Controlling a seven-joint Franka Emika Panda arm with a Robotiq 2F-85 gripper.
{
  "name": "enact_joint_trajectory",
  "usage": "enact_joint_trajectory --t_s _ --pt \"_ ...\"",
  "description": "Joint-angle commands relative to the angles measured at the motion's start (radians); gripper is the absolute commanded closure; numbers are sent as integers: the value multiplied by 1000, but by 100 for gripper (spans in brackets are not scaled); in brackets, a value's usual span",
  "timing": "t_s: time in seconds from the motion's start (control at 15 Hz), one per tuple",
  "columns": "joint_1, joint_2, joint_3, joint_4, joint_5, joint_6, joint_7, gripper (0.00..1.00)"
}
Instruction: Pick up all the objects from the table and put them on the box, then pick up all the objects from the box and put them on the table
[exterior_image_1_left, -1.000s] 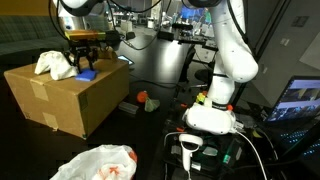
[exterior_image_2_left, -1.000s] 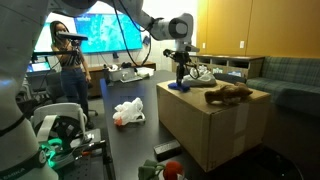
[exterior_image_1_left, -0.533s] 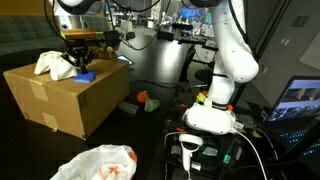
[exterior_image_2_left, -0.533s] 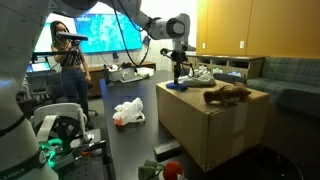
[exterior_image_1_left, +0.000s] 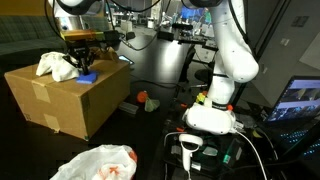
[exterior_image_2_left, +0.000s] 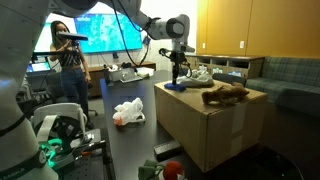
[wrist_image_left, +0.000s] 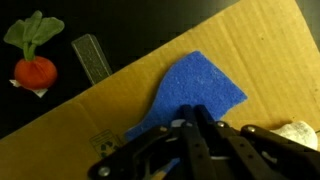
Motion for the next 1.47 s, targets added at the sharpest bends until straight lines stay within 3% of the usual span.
enact_joint_trajectory --t_s 0.0,0.2,0.27,0.47,0.93,1.4 --pt "4 7 5 -35 23 -19 51 89" --pt "-6 -6 5 -58 30 -14 68 87" --pt "-8 -10 6 -64 31 1 67 63" --pt "-8 -20 8 -70 42 8 86 56" --pt "-31 -40 6 -150 98 76 121 2" --pt "-48 -94 0 -192 108 99 120 0"
